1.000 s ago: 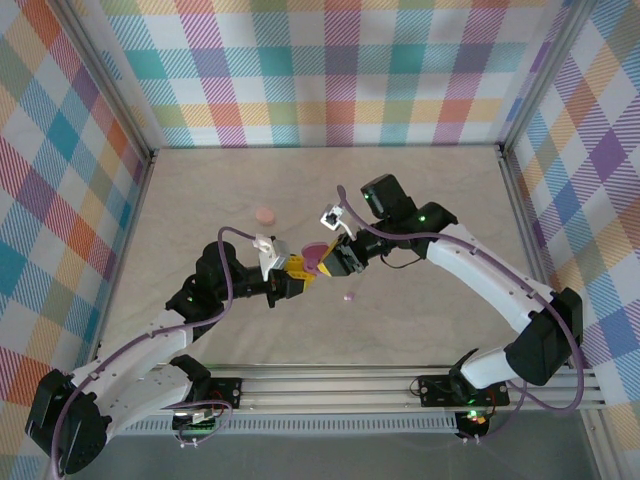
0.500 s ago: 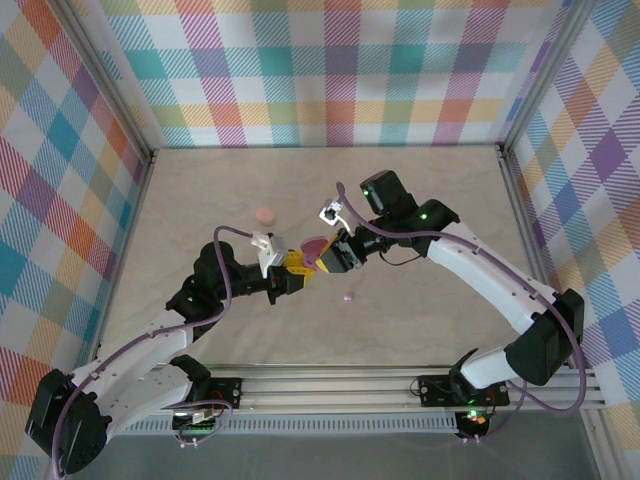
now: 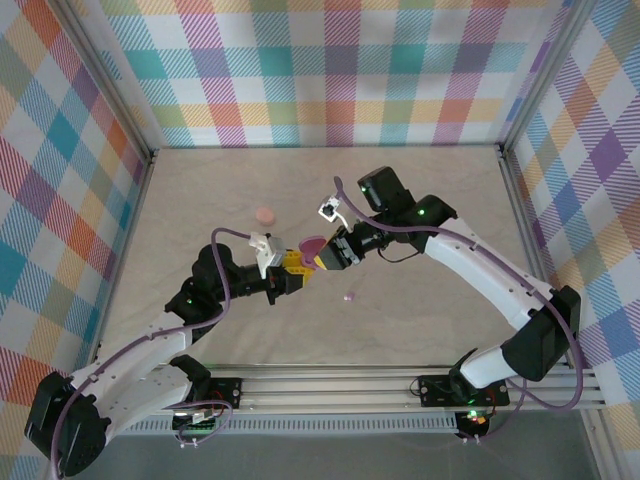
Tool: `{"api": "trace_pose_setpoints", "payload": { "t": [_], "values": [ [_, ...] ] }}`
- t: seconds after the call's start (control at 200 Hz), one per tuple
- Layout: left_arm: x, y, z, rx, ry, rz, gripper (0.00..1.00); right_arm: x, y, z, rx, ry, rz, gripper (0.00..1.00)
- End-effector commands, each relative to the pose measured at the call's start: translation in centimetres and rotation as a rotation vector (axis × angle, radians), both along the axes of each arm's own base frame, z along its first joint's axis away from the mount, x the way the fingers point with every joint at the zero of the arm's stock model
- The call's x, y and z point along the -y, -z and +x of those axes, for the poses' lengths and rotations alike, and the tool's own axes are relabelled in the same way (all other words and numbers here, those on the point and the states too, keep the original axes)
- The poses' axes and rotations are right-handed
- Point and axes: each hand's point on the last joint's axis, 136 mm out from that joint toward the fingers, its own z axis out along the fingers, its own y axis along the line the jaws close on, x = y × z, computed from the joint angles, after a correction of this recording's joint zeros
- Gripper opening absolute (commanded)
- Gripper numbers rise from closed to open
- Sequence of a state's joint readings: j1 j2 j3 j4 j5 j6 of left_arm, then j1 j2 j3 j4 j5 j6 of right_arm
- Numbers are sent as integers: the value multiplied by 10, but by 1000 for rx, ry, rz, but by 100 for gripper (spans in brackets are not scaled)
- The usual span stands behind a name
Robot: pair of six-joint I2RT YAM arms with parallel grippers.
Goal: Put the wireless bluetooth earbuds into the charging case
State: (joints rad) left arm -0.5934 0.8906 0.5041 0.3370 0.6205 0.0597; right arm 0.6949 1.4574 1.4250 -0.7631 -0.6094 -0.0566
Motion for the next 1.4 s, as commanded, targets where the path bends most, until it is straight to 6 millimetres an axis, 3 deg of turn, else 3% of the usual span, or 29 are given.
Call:
{"api": "trace_pose_setpoints", "payload": {
  "t": [0.0,0.425,0.74,1.05,1.19,1.395],
  "values": [
    [1,-22,-15,75,62,-61,1,-1,-3,13,27,42,-13,42],
    [1,-21,-13,76,56,-60,1,-1,-8,20,47,62,-28,43],
    [-1,-14,-5,65,10,-40,1,11,-41,18,134,130,33,45],
    [-7,-16,1,82,-50,-24,1,31,-55,22,184,257,33,46],
    [-13,-8,3,78,-90,-8,1,50,-33,36,166,400,-54,46],
    [-22,0,3,64,-137,-5,1,69,37,36,28,520,-194,46]
  ]
}}
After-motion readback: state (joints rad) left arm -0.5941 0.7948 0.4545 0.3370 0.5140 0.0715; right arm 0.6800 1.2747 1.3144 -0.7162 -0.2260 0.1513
